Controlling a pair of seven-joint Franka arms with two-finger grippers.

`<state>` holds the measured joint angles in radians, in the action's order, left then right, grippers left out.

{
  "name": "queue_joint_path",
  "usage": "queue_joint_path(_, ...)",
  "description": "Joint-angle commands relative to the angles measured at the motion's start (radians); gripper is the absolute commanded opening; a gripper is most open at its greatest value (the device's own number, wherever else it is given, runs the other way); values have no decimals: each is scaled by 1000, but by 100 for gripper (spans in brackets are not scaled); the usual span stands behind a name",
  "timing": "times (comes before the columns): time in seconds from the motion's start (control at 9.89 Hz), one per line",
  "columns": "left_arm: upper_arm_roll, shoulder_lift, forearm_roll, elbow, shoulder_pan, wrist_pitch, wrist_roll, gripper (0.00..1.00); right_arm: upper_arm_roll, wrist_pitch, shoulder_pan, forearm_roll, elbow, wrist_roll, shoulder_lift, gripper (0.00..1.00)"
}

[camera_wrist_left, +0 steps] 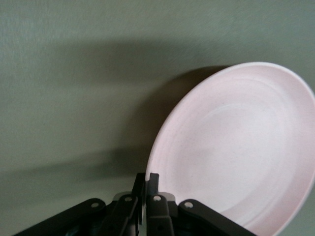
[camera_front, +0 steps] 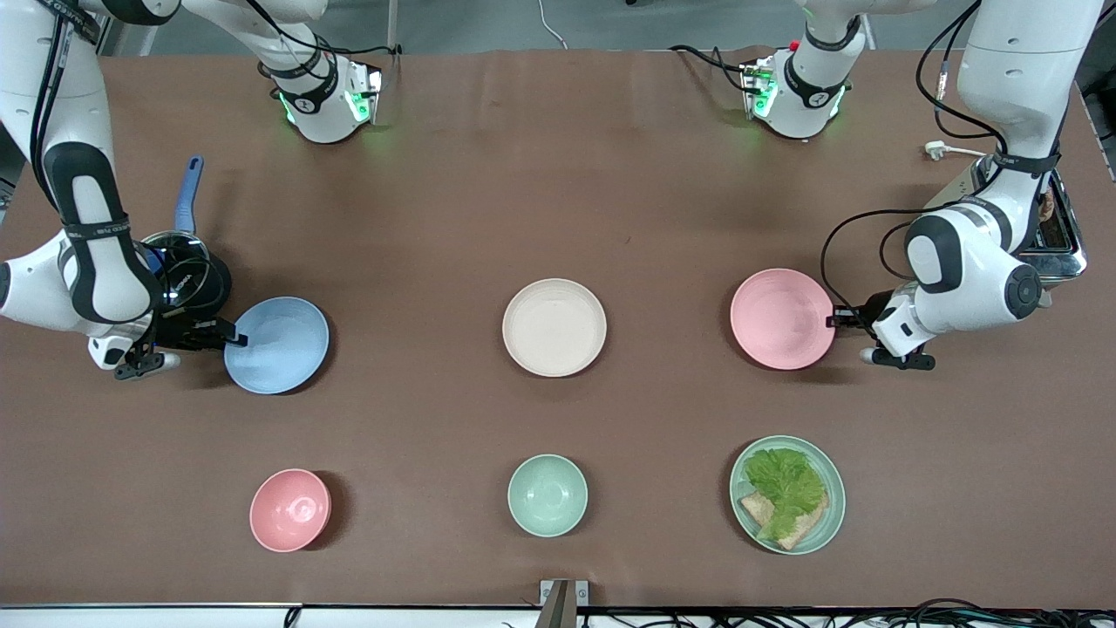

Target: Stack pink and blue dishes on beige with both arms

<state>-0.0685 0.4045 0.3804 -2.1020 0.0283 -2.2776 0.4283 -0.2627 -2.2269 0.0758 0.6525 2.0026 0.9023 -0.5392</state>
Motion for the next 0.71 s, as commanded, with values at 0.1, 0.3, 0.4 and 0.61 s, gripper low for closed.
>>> queue_joint_path(0.1,117,-148,17,51,10,157,-101,1,-15,166,-5,13,-77,-89,27,1)
queue_joint_path(0.3,269,-191,8,53,4,181,-262,1,-50,302,-20,-102,-212,-211,41,1)
queue_joint_path(0.4,364,-187,9,53,-1,172,-363,4,-49,423,-21,-179,-314,-309,45,1)
queue_joint_path(0.61,541,-147,5,57,5,31,-536,3,-44,567,-31,-209,-445,-440,56,1)
